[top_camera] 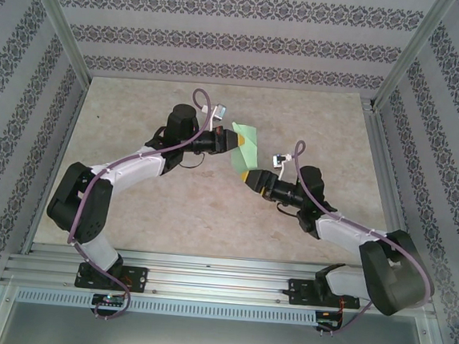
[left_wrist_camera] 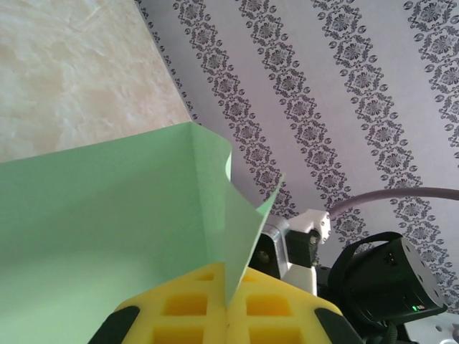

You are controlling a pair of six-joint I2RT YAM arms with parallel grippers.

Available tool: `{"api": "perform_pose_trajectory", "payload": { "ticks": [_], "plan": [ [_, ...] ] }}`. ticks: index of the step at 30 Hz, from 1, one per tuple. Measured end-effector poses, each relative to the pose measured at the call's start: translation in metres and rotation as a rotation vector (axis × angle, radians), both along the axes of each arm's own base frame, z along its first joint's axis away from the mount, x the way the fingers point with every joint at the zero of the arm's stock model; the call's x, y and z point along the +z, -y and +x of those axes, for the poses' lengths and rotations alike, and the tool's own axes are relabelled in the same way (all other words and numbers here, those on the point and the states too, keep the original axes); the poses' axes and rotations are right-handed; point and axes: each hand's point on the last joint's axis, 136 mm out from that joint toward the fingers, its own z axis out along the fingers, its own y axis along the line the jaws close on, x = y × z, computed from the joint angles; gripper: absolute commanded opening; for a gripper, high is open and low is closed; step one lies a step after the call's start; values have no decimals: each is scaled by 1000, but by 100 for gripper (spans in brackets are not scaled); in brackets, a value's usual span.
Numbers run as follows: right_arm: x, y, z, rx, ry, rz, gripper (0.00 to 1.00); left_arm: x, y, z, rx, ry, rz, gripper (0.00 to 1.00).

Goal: Fold a paper plane with a square sheet of paper (fold left side to right side)

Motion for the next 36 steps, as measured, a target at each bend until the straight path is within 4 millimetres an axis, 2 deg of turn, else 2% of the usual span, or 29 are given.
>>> {"api": "perform_pose_trajectory", "payload": {
  "ticks": [11,16,21,24,30,32,36],
  "plan": [
    [14,-1,6,2,-5,56,24,-1,0,-1,-3,-6,3,10],
    [6,4,7,-13,-24,25,7,-12,-2,-2,0,-14,44,22],
    [-9,15,5,-53,-38,-117,3,-19,-15,-3,30,-16,110,44],
    [-8,22,7,-100,1,-280,3,-11,-39,0,95,8,140,52],
    [-14,32,-3,-165,107,-751,5,-1,-118,10,372,50,283,68],
    [-23,38,-9,-172,128,-935,5,-4,-144,9,474,45,337,72],
    [-46,51,-13,-164,148,-1328,6,-24,-191,3,633,-5,429,73]
  ]
}}
